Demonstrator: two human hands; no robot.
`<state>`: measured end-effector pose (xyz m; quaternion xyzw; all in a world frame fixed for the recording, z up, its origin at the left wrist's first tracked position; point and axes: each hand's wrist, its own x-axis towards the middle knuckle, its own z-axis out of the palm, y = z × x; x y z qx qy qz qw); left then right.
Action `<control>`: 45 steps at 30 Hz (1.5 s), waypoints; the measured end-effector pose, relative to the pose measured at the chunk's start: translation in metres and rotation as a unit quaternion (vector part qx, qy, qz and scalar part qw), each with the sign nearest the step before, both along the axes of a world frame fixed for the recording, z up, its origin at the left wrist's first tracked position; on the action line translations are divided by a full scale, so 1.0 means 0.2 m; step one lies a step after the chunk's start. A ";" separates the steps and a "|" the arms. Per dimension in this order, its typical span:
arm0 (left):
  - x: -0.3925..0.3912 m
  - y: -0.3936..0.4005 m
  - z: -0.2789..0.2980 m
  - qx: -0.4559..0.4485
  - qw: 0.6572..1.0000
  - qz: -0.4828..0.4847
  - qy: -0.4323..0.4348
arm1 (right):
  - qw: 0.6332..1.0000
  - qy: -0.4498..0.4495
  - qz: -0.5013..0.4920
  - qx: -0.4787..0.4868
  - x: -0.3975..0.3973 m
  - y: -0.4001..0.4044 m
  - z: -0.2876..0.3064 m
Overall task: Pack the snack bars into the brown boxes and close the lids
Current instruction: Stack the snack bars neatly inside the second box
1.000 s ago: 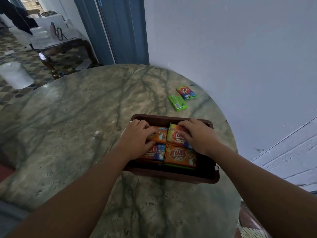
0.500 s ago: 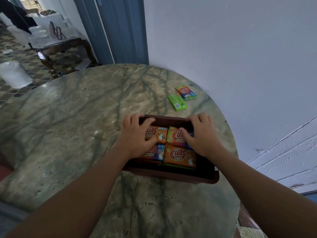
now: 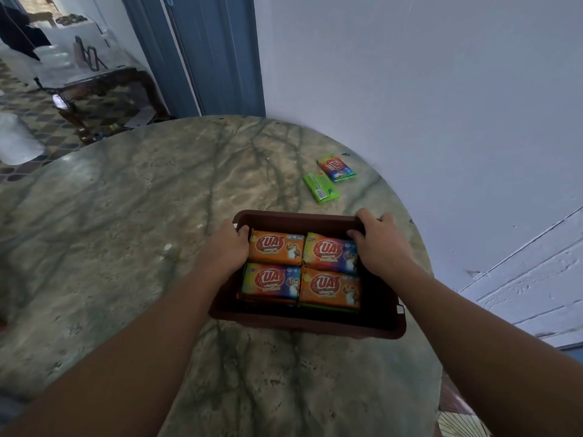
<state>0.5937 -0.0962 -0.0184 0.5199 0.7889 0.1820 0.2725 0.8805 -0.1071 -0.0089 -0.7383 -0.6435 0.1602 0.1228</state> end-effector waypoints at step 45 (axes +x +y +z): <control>0.73 0.94 0.14 0.044 0.973 -0.136 0.182 | 0.976 0.187 0.065 -0.093 0.25 1.13 -0.02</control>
